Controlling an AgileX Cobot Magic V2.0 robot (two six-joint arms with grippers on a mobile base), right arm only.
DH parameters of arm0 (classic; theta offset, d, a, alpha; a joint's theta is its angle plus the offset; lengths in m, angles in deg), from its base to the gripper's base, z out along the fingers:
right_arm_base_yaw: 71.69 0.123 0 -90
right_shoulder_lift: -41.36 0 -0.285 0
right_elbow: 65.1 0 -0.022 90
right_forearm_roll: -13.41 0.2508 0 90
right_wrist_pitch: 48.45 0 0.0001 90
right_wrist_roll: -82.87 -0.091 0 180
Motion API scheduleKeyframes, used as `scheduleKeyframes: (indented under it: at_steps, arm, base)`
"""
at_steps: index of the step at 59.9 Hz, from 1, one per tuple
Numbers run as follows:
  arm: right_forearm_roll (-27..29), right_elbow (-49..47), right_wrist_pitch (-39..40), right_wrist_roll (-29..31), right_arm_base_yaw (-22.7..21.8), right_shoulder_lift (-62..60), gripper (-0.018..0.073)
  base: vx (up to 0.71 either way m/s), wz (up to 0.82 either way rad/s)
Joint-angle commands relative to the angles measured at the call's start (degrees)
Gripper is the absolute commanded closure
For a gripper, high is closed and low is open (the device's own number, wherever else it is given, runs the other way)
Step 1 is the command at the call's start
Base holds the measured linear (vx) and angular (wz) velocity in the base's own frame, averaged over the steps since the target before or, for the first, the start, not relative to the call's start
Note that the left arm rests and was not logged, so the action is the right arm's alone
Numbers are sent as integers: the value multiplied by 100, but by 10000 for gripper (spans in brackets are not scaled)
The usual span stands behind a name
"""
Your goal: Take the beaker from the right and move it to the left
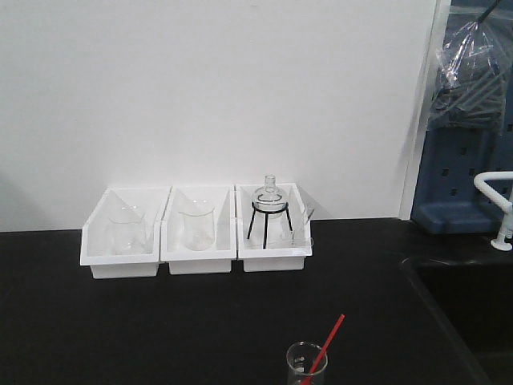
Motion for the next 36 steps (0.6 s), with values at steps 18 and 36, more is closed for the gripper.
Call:
scheduleKeyframes:
  at_steps: [18, 36]
  arm:
    - [4336, -160, -3449, 6014, -23, -120, 564]
    - [6971, -160, -5787, 8931, -23, 422, 564]
  base:
    - [0, 0]
    - [0, 0]
